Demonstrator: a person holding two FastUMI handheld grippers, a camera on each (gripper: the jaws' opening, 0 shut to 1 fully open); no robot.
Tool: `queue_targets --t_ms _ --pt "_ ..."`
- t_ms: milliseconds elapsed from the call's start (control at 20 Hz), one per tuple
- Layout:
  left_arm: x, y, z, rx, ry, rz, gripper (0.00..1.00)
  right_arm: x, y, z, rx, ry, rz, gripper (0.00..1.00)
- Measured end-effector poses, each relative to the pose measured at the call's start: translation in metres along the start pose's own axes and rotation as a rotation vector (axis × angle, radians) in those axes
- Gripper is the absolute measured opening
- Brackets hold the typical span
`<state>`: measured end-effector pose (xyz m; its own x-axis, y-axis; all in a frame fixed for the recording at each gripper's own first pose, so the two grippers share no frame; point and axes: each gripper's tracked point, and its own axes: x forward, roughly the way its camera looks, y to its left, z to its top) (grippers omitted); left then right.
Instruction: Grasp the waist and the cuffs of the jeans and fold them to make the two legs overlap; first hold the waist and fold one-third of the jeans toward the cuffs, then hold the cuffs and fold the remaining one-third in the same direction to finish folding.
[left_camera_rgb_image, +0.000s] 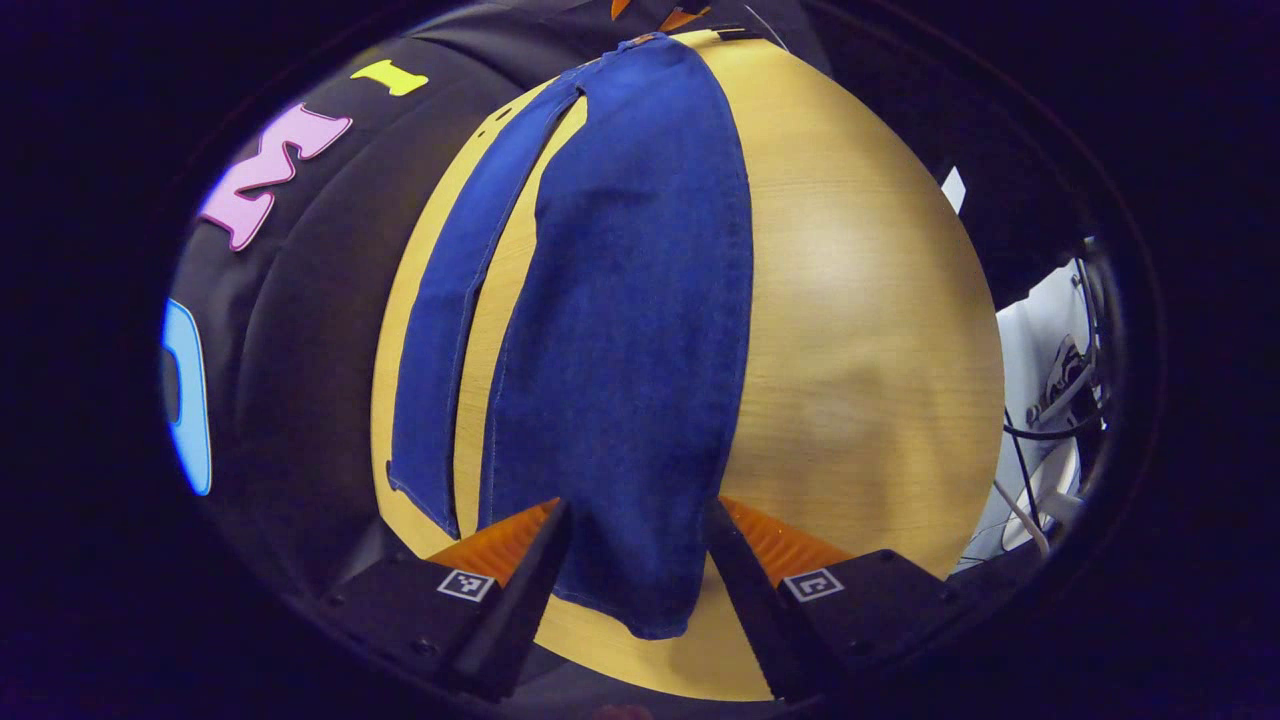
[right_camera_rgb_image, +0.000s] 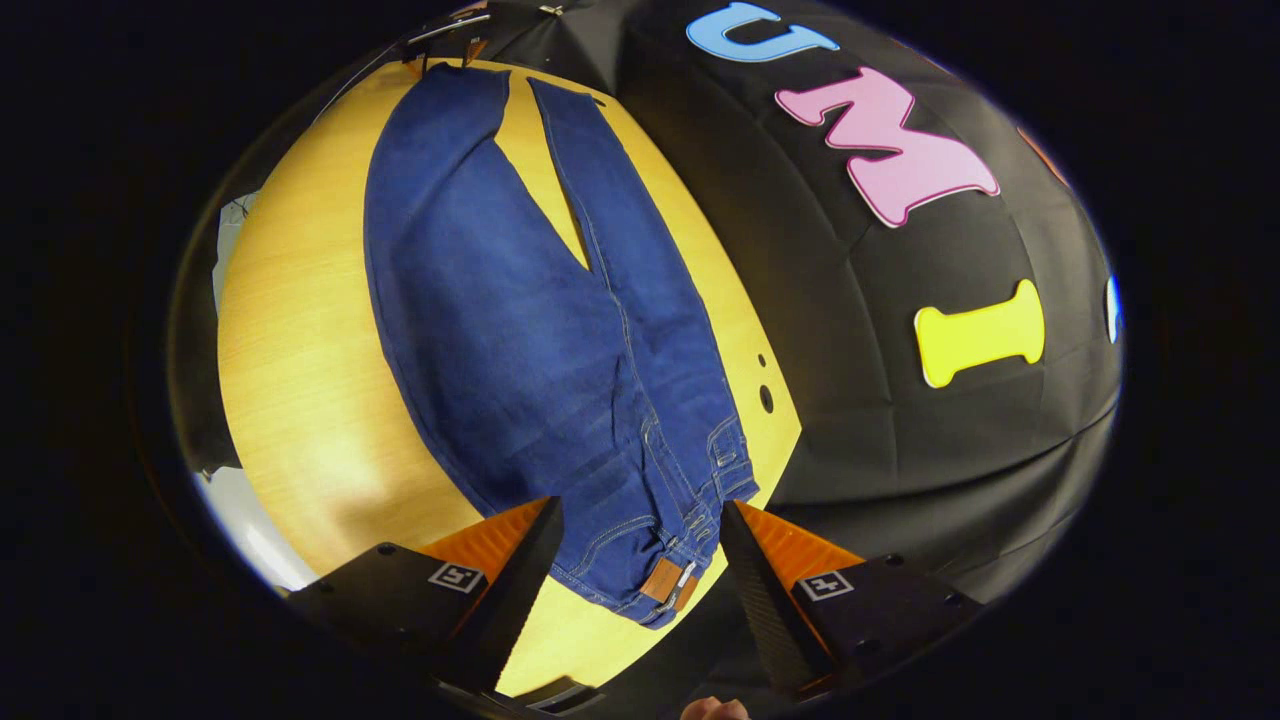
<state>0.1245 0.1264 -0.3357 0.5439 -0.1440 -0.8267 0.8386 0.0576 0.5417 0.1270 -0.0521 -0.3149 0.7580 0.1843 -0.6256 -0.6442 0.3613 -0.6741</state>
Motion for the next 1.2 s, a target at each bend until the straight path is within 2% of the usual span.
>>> queue_targets --t_ms 100,200,500,600,650,900,1000,1050,1100,1150,1200 --pt "0.002 0.003 -0.001 -0.04 0.002 -0.034 0.9 0.006 0.0 -0.008 -0.054 0.009 0.023 0.97" --pt "0.004 0.014 0.001 -0.058 0.013 -0.014 0.9 0.011 0.006 -0.021 -0.118 0.026 0.063 0.97" --pt "0.013 0.026 0.003 -0.011 0.031 0.007 0.9 0.015 0.042 -0.057 -0.402 0.013 0.237 0.97" --pt "0.014 0.027 0.003 -0.028 0.025 -0.003 0.9 0.027 0.044 -0.061 -0.487 0.033 0.256 0.96" --pt "0.015 0.025 0.004 -0.045 0.03 -0.011 0.9 0.032 0.04 -0.056 -0.506 0.028 0.244 0.96" --pt "0.019 0.025 0.005 -0.063 0.063 -0.059 0.89 0.055 0.038 -0.049 -0.454 0.069 0.299 0.89" --pt "0.021 0.021 0.009 -0.069 0.071 -0.104 0.84 0.061 0.044 -0.048 -0.436 0.094 0.328 0.78" --pt "0.022 0.017 0.01 -0.089 0.085 -0.133 0.81 0.061 0.048 -0.05 -0.433 0.106 0.341 0.57" --pt "0.021 0.017 0.009 -0.12 0.1 -0.145 0.71 0.06 0.05 -0.051 -0.433 0.115 0.337 0.37" --pt "0.022 0.016 0.009 -0.154 0.115 -0.139 0.68 0.061 0.05 -0.051 -0.423 0.116 0.321 0.17" --pt "0.021 0.015 0.01 -0.183 0.119 -0.131 0.6 0.061 0.05 -0.051 -0.392 0.125 0.314 0.2"
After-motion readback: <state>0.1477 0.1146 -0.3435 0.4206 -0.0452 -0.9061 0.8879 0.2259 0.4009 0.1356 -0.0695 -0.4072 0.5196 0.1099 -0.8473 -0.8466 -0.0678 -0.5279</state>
